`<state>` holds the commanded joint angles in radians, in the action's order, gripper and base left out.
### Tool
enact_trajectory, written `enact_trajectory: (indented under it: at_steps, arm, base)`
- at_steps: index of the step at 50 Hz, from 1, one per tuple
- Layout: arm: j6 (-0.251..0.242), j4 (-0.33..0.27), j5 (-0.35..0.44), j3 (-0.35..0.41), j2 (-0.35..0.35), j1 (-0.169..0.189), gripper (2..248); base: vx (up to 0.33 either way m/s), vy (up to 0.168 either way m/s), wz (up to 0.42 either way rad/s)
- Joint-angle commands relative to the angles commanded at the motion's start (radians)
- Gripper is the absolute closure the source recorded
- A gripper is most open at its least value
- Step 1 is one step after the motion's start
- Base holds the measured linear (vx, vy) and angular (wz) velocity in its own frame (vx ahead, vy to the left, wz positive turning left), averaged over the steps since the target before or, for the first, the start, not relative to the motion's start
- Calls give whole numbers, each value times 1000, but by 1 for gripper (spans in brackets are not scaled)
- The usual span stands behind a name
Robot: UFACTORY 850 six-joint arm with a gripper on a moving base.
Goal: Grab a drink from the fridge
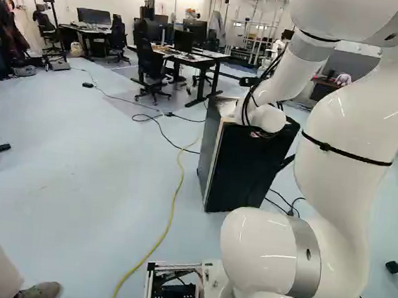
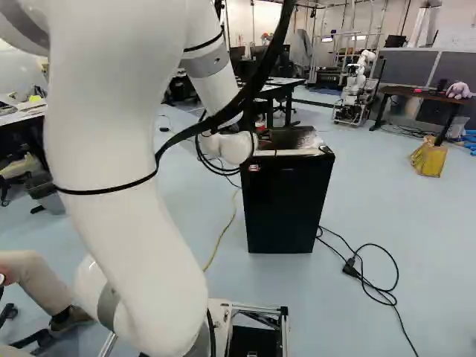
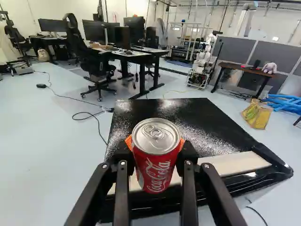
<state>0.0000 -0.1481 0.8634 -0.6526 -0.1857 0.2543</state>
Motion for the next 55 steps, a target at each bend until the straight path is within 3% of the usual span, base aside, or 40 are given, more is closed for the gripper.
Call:
enact_trajectory:
  at_steps: [29, 55]
  arm:
    - [0, 69, 4, 263, 216, -118, 151]
    - [0, 115, 7, 438, 360, -197, 151]
  base:
    - [0, 0, 0]
    - [0, 0, 0]
